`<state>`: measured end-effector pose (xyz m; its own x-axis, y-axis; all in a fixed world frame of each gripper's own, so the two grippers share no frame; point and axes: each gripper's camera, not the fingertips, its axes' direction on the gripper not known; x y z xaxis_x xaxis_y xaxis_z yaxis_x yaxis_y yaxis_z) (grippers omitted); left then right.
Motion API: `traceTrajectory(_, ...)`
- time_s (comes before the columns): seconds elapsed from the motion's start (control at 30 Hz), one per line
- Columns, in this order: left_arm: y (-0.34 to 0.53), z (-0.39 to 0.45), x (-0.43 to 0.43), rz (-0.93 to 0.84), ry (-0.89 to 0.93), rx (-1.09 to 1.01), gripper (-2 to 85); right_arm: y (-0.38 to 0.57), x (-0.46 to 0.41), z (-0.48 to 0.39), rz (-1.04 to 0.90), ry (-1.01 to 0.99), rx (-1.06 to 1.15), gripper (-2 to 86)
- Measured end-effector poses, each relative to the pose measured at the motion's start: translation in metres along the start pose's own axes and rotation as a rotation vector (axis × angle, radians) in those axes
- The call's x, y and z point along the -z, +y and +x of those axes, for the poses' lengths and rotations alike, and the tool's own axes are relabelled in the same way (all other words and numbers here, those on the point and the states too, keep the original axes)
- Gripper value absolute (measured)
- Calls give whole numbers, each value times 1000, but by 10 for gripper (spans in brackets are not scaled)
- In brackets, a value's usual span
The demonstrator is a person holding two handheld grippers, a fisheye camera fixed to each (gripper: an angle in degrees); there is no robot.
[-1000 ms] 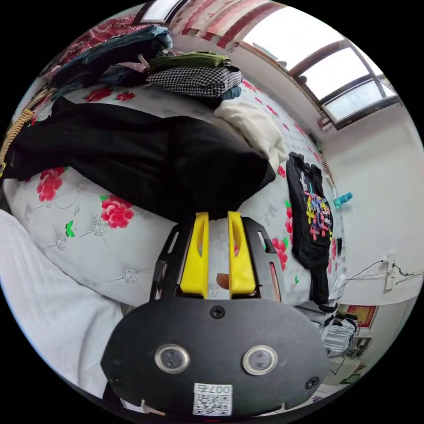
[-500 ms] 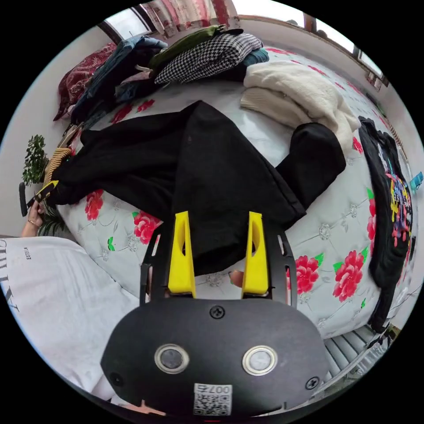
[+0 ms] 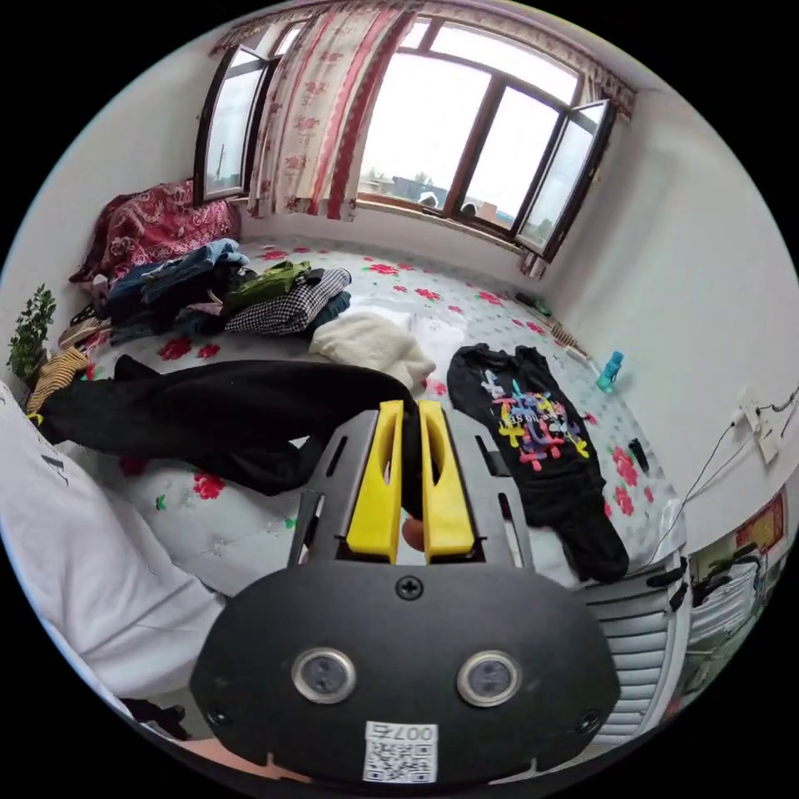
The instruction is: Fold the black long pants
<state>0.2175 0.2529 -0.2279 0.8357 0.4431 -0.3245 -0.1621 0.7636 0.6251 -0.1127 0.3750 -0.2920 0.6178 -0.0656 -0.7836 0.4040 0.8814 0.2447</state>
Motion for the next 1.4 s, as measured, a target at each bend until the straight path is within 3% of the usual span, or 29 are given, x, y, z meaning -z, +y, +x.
traceTrajectory(0.1, 56, -31, -40, -190, 254, 112, 58, 65, -60, 64, -230, -148, -286, 42)
traceTrajectory(0.17, 71, -46, -67, -285, 239, 183, 51, 95, -122, 74, -416, -166, -356, 53)
traceTrajectory(0.23, 65, -59, -60, -232, 160, 217, 45, 97, -142, 74, -457, -165, -345, 61)
traceTrajectory(0.37, 27, -79, -11, -40, 38, 234, 57, 69, -136, 94, -267, -179, -364, 83)
traceTrajectory(0.5, -51, -91, -46, 17, -60, 231, 100, 43, -186, 99, -274, -304, -389, 104)
traceTrajectory(0.6, -118, -87, -128, -60, -31, 227, 134, 18, -246, 81, -316, -355, -362, 116)
traceTrajectory(0.73, -196, -79, -240, -231, -152, 269, 160, -9, -328, 50, -412, -401, -353, 130)
traceTrajectory(0.83, -222, -80, -311, -395, -223, 339, 133, -13, -379, 31, -515, -434, -363, 119)
traceTrajectory(0.9, -230, -72, -327, -445, -297, 281, 95, -15, -386, 26, -541, -423, -356, 88)
traceTrajectory(0.97, -235, -73, -320, -456, -295, 230, 48, -33, -347, 36, -391, -361, -342, 46)
traceTrajectory(1.03, -228, -86, -255, -235, -212, 247, 11, -42, -296, 56, -214, -359, -358, 32)
traceTrajectory(1.17, -197, -100, -183, -54, -269, 250, 3, -32, -216, 72, 64, -498, -366, 23)
traceTrajectory(1.27, -184, -122, -191, 13, -324, 259, 11, -18, -251, 42, 1, -508, -408, 33)
traceTrajectory(1.4, -186, -155, -268, -151, -234, 353, 80, 2, -336, 18, -279, -500, -569, 61)
